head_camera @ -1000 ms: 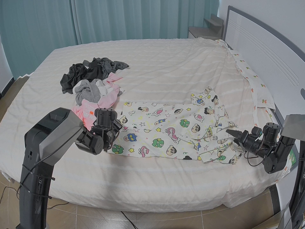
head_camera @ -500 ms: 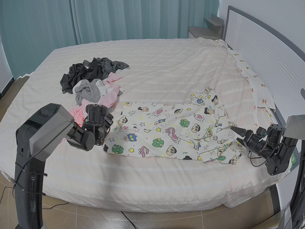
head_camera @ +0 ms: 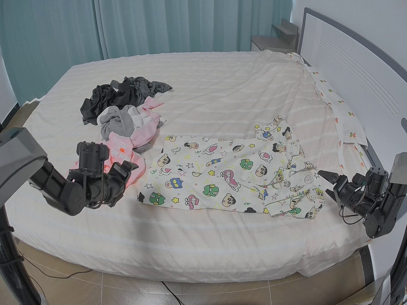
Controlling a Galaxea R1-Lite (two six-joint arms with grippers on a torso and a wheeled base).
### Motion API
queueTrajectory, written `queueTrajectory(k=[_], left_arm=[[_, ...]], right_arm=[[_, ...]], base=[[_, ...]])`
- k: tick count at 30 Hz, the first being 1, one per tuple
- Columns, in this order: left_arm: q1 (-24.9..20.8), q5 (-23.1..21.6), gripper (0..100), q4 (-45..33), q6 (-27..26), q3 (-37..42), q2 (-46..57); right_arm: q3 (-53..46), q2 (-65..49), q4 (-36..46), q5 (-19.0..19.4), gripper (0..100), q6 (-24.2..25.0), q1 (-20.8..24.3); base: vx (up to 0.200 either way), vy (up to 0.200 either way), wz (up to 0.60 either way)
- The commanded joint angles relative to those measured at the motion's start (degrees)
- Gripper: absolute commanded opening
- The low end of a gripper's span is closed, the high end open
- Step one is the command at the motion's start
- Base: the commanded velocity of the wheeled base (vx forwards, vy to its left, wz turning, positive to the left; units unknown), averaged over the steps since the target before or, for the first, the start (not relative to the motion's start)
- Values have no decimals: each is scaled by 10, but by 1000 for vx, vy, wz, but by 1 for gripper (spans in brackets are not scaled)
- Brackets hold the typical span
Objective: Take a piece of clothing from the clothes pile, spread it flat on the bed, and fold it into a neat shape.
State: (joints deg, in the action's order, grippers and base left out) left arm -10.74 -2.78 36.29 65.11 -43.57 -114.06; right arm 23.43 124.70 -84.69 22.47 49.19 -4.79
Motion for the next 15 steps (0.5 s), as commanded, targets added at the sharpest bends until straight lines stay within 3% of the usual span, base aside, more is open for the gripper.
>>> queueTrajectory(k=[1, 5, 10, 15], left_arm=[[-7, -62, 100, 97, 46, 152, 81], [-24, -58, 100, 183, 26, 187, 71], [-48, -44, 100, 198, 27, 195, 62], [-47, -35, 100, 198, 34, 195, 62]], right_arm=[[-22, -37, 46, -68, 100, 37, 91], [-28, -24, 47, -81, 100, 93, 117], [-29, -18, 46, -82, 100, 92, 105], [-43, -13, 44, -84, 100, 92, 116]], base=[[0, 0, 0], [0, 0, 0], [0, 0, 0], [200, 0, 0]])
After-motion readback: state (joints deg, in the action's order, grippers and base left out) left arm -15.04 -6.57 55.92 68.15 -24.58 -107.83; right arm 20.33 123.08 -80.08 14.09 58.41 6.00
